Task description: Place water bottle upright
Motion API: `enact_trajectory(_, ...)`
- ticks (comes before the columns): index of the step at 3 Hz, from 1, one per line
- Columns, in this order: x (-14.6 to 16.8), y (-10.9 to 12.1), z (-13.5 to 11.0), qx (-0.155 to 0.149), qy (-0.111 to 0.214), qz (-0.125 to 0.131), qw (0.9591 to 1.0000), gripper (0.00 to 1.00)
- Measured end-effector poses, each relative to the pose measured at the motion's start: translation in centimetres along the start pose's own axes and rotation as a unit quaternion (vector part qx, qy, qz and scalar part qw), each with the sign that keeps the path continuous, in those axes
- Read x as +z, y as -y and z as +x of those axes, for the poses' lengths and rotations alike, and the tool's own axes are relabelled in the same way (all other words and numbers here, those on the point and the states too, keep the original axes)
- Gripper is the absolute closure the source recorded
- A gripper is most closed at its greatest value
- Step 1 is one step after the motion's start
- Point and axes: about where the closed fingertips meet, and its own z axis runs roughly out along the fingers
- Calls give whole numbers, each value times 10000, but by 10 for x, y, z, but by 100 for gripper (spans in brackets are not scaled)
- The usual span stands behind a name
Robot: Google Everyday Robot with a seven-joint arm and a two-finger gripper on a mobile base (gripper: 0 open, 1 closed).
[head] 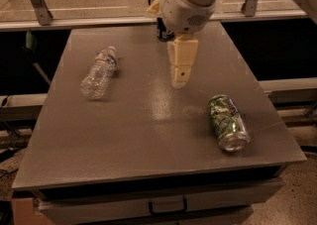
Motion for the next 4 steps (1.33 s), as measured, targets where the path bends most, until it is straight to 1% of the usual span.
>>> enact_trajectory(1, 1, 4, 2, -122, -40, -47, 9999, 0)
enact_trajectory(2, 22, 32, -1, -616, -77, -140, 9980, 0)
enact_trajectory(3, 57, 68, -15, -1293, -21, -355, 9910, 0)
enact_trajectory(4, 92, 98, -34, -1963, 52, -604, 9787, 0)
